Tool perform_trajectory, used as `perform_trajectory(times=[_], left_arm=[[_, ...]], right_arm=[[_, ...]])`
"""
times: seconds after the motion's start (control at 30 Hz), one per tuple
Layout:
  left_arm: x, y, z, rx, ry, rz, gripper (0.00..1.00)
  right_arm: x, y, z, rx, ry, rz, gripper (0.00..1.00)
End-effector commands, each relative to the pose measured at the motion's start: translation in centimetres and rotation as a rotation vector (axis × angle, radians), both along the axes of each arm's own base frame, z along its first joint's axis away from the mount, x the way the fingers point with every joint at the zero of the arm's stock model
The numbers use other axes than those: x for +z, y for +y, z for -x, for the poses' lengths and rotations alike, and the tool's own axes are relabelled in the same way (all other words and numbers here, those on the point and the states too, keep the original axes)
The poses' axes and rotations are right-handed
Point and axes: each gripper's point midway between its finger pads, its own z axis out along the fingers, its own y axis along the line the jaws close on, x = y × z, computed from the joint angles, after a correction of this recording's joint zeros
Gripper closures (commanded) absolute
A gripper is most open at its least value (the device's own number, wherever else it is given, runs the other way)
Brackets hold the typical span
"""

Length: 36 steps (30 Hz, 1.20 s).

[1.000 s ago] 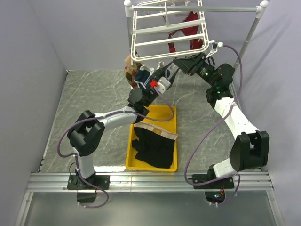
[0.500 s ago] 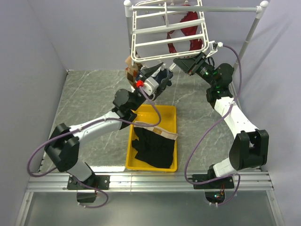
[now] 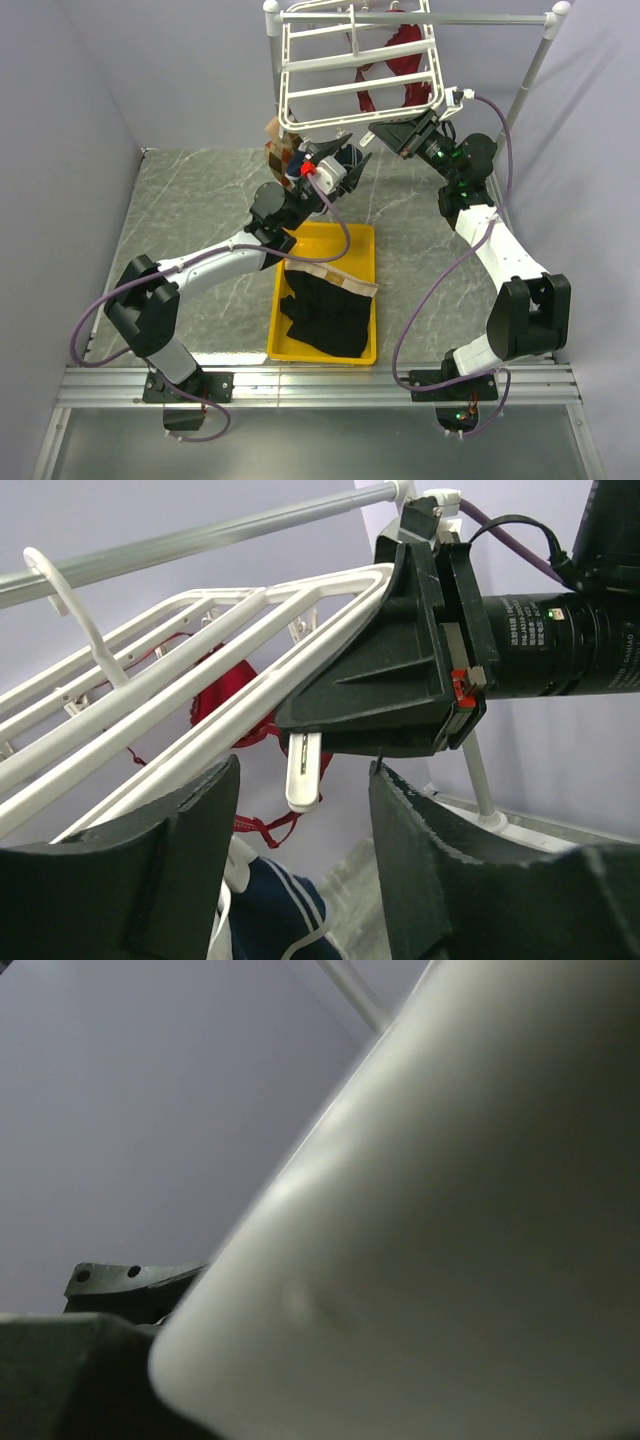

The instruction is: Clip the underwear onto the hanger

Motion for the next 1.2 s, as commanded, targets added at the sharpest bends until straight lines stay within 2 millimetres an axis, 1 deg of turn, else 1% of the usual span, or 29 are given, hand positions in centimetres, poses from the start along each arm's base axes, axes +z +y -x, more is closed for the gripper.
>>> perform_trajectory(times=[0.0,0.03,0.1,0.13,0.17,0.2,0.23,0.27,0.3,0.33,0.37,0.4,0.43,0.5,0.53,0.57,0.6,0.67,0.7,0.77,0.8,0.87,0.9,0.93,1.0,1.03,1.1,1.13,1.17], left_arm=[[1.8,1.5,0.7,-0.003,-0.013,0.058,0.39],[1.5,1.7,0.7,-0.006,0.007,0.058,0.37],[2.1,2.6,1.4,-0.017,0.013,0.055,0.32],[0.6,2.6,1.5,-0.026,0.065,0.021,0.3],[1.6,3.7,2.3,-0.037,0.063,0.027,0.28],[1.0,4.1,2.5,-0.044,0.098,0.007,0.27],[-0.5,4.3,2.5,-0.055,0.179,-0.03,0.26],[0.1,5.4,3.5,-0.078,0.192,-0.046,0.24],[-0.8,5.8,3.9,-0.091,0.23,-0.074,0.24],[-1.3,6.7,5.3,-0.112,0.282,-0.109,0.22],[-1.8,7.8,5.6,-0.114,0.308,-0.124,0.22],[-3.1,7.9,6.8,-0.166,0.336,-0.164,0.22],[-2.9,9.0,8.2,-0.18,0.357,-0.162,0.22],[-6.9,10.2,9.1,-0.181,0.499,-0.231,0.23],[-7.5,10.9,9.8,-0.176,0.515,-0.253,0.24],[-10.0,11.6,10.2,-0.163,0.592,-0.308,0.25],[-11.8,12.1,10.5,-0.159,0.632,-0.338,0.25],[-13.7,13.1,11.1,-0.16,0.664,-0.39,0.25],[-15.9,13.6,11.6,-0.167,0.707,-0.435,0.25],[-18.3,14.3,11.5,-0.157,0.734,-0.497,0.24],[-19.0,14.4,11.3,-0.149,0.754,-0.504,0.25],[-21.2,14.9,9.9,-0.112,0.794,-0.548,0.21],[-21.4,14.9,9.3,-0.102,0.791,-0.568,0.2],[-22.7,14.8,8.5,-0.094,0.823,-0.588,0.14],[-22.9,14.9,7.0,-0.058,0.822,-0.593,0.1],[-24.2,14.8,6.8,-0.074,0.831,-0.649,0.1],[-24.4,14.3,6.3,-0.11,0.781,-0.718,0.1],[-25.6,14.1,5.9,-0.117,0.797,-0.754,0.1],[-26.2,14.2,5.9,-0.129,0.802,-0.787,0.1]], right_arm=[[2.3,0.0,0.1,0.004,-0.034,-0.026,1.0],[2.4,0.0,0.2,0.003,-0.038,-0.026,1.0],[2.3,0.0,0.0,0.001,-0.034,-0.024,1.0],[2.4,-0.1,0.1,-0.002,-0.038,-0.022,1.0],[2.3,0.0,0.1,0.001,-0.036,-0.02,1.0],[2.4,0.0,0.0,-0.002,-0.041,-0.018,1.0],[2.5,-0.1,0.1,-0.003,-0.044,-0.017,1.0],[2.5,0.0,0.1,-0.002,-0.043,-0.015,1.0],[2.5,0.0,0.1,0.0,-0.044,-0.011,1.0],[2.6,0.0,0.1,-0.002,-0.049,-0.008,1.0],[2.6,0.1,0.2,0.001,-0.05,-0.003,1.0],[2.5,0.0,0.1,-0.002,-0.054,0.005,1.0],[2.5,0.0,0.2,-0.001,-0.054,0.009,1.0],[2.7,0.0,0.3,-0.002,-0.065,0.014,1.0],[2.6,0.0,0.3,-0.002,-0.06,0.016,1.0],[2.6,0.1,0.4,0.002,-0.063,0.018,1.0],[2.6,0.0,0.4,0.0,-0.063,0.018,1.0],[2.6,0.0,0.4,0.001,-0.064,0.019,1.0],[2.7,0.0,0.5,0.0,-0.069,0.022,1.0],[2.6,0.0,0.5,0.001,-0.069,0.022,1.0],[2.6,0.0,0.5,0.001,-0.067,0.022,1.0],[2.5,0.0,0.4,0.002,-0.063,0.022,1.0],[2.6,0.1,0.4,0.004,-0.066,0.023,1.0],[2.6,0.1,0.5,0.004,-0.065,0.022,1.0],[2.6,0.1,0.5,0.004,-0.068,0.024,1.0],[2.6,0.0,0.4,0.006,-0.065,0.024,1.0],[2.5,0.2,0.5,0.009,-0.066,0.028,1.0],[2.5,0.1,0.4,0.007,-0.065,0.029,1.0],[2.4,0.1,0.4,0.008,-0.064,0.03,1.0]])
